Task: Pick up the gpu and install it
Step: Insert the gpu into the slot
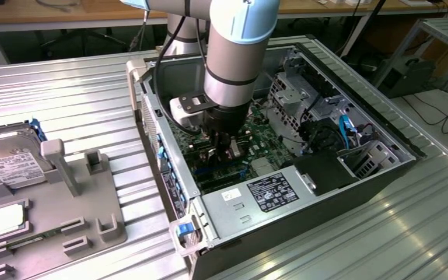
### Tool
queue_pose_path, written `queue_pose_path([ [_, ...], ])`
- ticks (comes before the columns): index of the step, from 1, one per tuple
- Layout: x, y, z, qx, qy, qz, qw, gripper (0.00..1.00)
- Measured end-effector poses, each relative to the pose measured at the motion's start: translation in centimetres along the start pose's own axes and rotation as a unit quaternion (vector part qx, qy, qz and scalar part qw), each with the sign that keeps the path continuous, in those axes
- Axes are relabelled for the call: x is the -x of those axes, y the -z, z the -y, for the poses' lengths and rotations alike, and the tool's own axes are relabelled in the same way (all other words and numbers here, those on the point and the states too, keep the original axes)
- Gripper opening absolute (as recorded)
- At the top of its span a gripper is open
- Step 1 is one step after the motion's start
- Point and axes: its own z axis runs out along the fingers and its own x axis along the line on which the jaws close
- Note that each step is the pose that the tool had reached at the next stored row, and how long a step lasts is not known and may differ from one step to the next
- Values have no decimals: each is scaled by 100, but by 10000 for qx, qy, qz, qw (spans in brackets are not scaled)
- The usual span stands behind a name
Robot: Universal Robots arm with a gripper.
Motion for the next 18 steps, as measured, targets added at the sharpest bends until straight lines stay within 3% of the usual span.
queue_pose_path([
  [18, -1, -66, -12, -11, 1, 5, 10000, 28],
])
